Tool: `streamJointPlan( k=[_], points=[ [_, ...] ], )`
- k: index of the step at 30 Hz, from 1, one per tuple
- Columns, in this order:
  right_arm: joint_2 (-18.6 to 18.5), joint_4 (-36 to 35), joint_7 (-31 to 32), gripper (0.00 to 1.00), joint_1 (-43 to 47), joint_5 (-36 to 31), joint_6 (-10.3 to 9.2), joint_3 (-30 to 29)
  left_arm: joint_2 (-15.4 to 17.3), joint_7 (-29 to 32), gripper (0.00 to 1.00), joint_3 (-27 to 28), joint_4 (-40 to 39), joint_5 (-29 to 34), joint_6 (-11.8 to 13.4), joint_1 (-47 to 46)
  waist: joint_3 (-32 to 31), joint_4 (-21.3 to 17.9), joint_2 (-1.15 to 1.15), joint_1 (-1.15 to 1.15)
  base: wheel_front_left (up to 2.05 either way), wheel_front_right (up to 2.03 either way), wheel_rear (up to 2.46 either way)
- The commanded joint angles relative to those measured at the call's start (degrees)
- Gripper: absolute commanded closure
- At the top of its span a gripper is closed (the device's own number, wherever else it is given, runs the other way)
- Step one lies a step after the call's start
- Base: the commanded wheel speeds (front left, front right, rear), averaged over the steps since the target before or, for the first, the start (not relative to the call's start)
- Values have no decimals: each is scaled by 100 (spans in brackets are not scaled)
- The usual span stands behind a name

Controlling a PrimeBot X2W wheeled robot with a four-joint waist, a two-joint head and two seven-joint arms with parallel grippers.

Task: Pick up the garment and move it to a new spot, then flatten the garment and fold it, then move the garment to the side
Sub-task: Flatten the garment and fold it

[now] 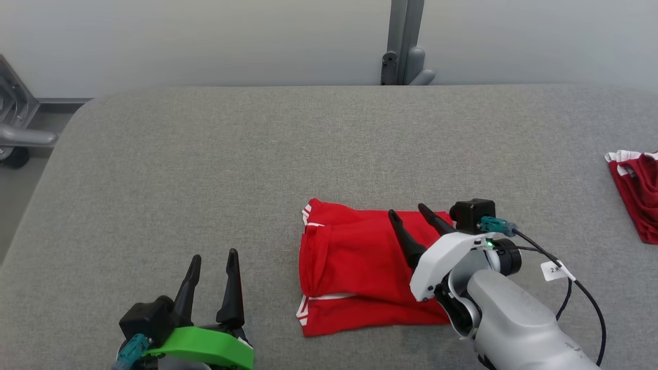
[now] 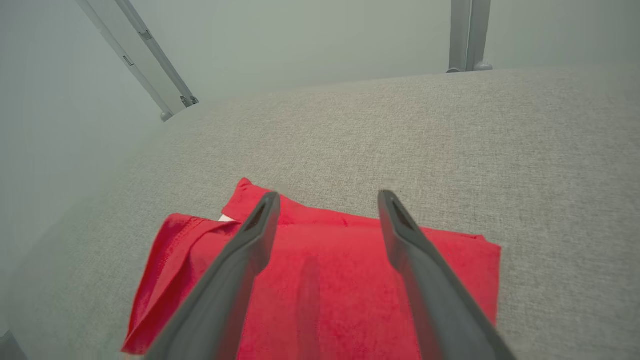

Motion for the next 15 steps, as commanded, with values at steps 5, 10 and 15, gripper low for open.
streamJointPlan(
  k=[5, 10, 15],
  points=[
    [57, -80, 189, 0, -1, -199, 1, 114, 9, -16, 0, -20, -8, 22, -11, -5, 44, 127, 58, 0, 0, 0, 0],
    [100, 6, 488, 0, -253, -331, 1, 241, -14, -13, 0, -33, -7, 14, -23, -114, 157, 318, 58, 0, 0, 0, 0],
    [127, 108, 891, 0, -412, -125, 1, 357, -43, -16, 0, -47, 39, 8, -37, -187, 218, 544, 58, 0, 0, 0, 0]
  ],
)
